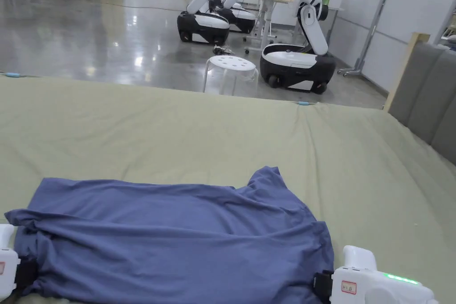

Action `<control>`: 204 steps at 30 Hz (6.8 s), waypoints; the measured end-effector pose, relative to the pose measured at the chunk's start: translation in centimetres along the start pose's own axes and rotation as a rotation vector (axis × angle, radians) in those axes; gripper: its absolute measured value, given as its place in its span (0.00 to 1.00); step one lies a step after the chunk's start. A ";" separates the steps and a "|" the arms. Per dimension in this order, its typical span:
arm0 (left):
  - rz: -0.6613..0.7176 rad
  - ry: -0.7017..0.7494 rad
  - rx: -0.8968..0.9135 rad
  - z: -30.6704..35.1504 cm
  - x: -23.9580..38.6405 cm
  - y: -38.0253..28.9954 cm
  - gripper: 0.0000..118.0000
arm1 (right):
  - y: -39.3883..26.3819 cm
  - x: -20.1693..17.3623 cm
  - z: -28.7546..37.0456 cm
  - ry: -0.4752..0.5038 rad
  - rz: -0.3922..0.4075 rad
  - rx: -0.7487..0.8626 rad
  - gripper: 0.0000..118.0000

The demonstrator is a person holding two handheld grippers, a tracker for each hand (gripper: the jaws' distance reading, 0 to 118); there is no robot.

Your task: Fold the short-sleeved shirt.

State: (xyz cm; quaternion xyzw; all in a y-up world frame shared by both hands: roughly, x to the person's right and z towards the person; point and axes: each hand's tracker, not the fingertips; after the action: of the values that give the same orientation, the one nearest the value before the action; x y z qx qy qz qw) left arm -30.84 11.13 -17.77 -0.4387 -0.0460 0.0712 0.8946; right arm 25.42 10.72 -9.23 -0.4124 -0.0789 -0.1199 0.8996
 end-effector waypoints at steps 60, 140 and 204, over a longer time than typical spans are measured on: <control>-0.218 0.021 0.736 30.9 9.6 -14.1 0.02 | -8.8 -9.8 23.5 0.280 0.389 0.582 0.00; -0.011 -0.126 0.154 17.0 -4.7 -12.5 0.04 | -8.9 4.4 16.2 0.124 0.017 0.075 0.01; 0.697 -0.737 0.155 8.5 -11.9 -15.3 0.55 | -9.8 -6.8 22.1 0.234 0.212 0.400 0.00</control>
State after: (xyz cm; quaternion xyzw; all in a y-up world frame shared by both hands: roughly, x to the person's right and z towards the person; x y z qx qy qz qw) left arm -42.49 6.51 -0.66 -0.3061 -0.2040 0.5183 0.7720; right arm 15.21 22.41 10.49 -0.2157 0.0472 -0.0535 0.9738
